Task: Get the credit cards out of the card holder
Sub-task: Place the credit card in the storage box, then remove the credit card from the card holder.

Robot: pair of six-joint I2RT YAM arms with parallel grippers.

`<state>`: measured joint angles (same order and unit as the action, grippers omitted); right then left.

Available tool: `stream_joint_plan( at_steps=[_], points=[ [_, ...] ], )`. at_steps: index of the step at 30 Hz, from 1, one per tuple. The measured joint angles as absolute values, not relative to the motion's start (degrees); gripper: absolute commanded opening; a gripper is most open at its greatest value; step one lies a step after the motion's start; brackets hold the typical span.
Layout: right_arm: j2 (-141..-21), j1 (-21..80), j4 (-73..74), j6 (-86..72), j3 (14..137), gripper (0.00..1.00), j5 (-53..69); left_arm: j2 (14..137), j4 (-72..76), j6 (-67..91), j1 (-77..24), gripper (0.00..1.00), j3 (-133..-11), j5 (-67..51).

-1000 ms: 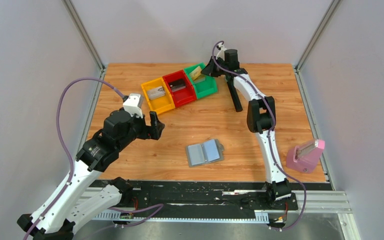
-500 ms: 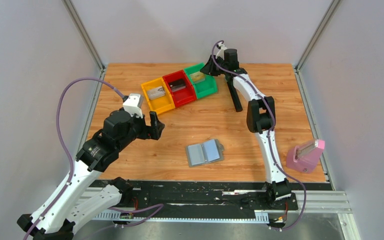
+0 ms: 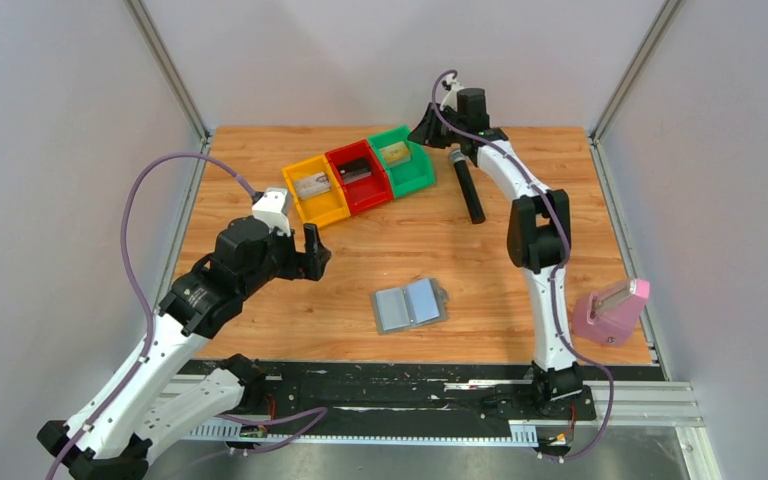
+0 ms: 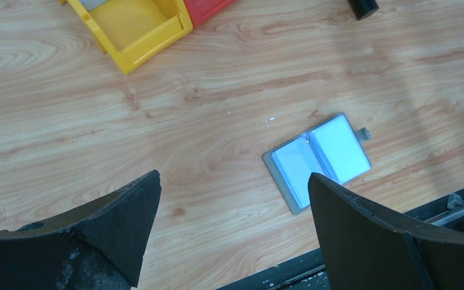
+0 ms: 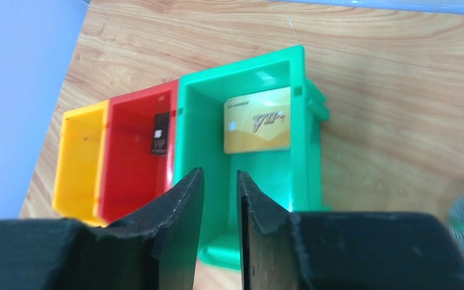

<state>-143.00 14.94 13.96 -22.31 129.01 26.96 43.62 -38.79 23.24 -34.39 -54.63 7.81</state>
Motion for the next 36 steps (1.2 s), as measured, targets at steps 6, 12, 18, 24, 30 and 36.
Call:
stream_joint_plan(
  at_steps=[6, 12, 18, 24, 30, 36],
  points=[
    [-124.25, 16.51, 15.07, -22.15, 112.29, 0.41, 22.9, 43.97, -39.48, 23.03, -34.39, 1.0, -54.96, 8.49],
    [-106.08, 24.73, 16.73, -21.82, 94.06, 0.47, 14.87, 43.66, -40.49, 22.79, -34.39, 1.0, -55.59, 10.02],
    [-95.57, 35.48, 19.11, -23.99, 77.84, 0.52, 8.91, 43.48, -40.97, 23.88, -34.39, 1.0, -55.57, 9.54],
    [-91.53, 42.28, 23.75, -29.91, 68.69, 0.58, 4.71, 41.15, -40.93, 25.34, -34.39, 1.0, -54.3, 9.13],
    [-89.71, 47.09, 25.69, -35.09, 63.4, 0.59, 0.86, 39.2, -40.91, 25.82, -34.39, 1.0, -53.19, 9.19],
    [-90.04, 51.22, 26.41, -39.16, 61.12, 0.65, -1.89, 39.07, -40.91, 26.5, -34.39, 1.0, -51.51, 9.58]
  ],
)
